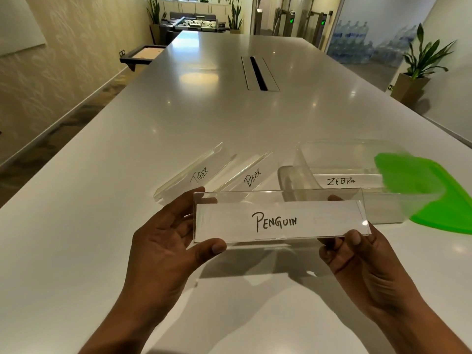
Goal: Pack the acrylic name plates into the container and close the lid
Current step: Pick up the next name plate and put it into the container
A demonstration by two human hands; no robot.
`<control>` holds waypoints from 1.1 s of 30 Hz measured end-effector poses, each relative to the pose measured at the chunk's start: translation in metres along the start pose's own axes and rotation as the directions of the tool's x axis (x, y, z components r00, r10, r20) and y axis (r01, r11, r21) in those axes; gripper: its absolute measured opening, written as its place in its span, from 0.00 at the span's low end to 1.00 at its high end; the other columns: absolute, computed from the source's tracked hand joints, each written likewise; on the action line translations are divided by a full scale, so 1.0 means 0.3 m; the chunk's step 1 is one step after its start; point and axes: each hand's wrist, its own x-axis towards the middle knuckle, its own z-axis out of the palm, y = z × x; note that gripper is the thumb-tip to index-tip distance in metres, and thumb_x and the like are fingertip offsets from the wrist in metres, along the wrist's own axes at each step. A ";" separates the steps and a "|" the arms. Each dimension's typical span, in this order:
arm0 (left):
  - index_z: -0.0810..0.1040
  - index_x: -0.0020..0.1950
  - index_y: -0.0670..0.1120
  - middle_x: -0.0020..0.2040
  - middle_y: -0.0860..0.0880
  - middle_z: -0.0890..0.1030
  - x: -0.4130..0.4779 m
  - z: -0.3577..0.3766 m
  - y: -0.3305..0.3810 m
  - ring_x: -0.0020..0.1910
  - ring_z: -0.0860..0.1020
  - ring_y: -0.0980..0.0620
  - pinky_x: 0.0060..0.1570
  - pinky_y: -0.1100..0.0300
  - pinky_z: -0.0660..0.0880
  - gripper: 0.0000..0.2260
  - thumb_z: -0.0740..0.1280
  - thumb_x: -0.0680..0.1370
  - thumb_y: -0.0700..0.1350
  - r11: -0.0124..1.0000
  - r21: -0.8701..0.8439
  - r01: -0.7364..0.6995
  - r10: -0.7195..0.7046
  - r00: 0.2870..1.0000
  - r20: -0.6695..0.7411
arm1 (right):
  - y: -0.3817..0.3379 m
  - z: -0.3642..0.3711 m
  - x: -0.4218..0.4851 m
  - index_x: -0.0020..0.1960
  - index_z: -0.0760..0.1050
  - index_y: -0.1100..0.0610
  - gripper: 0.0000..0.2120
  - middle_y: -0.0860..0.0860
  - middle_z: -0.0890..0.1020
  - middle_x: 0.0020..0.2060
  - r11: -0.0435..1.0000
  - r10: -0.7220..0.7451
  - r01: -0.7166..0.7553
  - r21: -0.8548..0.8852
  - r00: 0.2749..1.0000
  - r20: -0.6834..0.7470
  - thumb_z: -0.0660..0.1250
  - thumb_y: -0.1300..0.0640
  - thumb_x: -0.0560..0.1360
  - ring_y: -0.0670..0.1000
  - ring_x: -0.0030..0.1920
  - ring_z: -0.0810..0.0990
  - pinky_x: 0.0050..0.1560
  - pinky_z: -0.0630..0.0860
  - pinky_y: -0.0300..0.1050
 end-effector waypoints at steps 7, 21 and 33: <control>0.80 0.60 0.56 0.61 0.52 0.82 -0.003 0.006 -0.002 0.61 0.79 0.55 0.51 0.57 0.79 0.31 0.82 0.59 0.55 1.000 -0.021 -0.010 0.010 1.000 0.006 | 0.000 0.005 -0.003 0.61 0.78 0.53 0.39 0.44 0.84 0.32 1.000 -0.005 0.005 -0.010 1.000 -0.005 0.84 0.48 0.52 0.45 0.36 0.83 0.36 0.76 0.38; 0.79 0.62 0.52 0.61 0.52 0.82 0.004 0.005 0.001 0.60 0.80 0.53 0.51 0.60 0.79 0.31 0.82 0.60 0.52 0.998 -0.061 -0.033 0.034 0.999 0.003 | -0.062 0.008 0.021 0.68 0.72 0.58 0.47 0.54 0.84 0.53 0.992 -0.030 0.027 -0.122 0.999 -0.019 0.83 0.45 0.53 0.52 0.52 0.82 0.48 0.80 0.43; 0.80 0.60 0.56 0.58 0.51 0.83 -0.002 0.003 -0.009 0.60 0.80 0.50 0.55 0.51 0.78 0.31 0.82 0.58 0.56 0.993 0.108 -0.049 0.043 0.997 0.063 | -0.327 0.072 0.055 0.61 0.78 0.54 0.21 0.48 0.83 0.57 0.522 -0.277 0.373 -0.767 0.925 0.262 0.71 0.46 0.71 0.52 0.58 0.82 0.58 0.78 0.48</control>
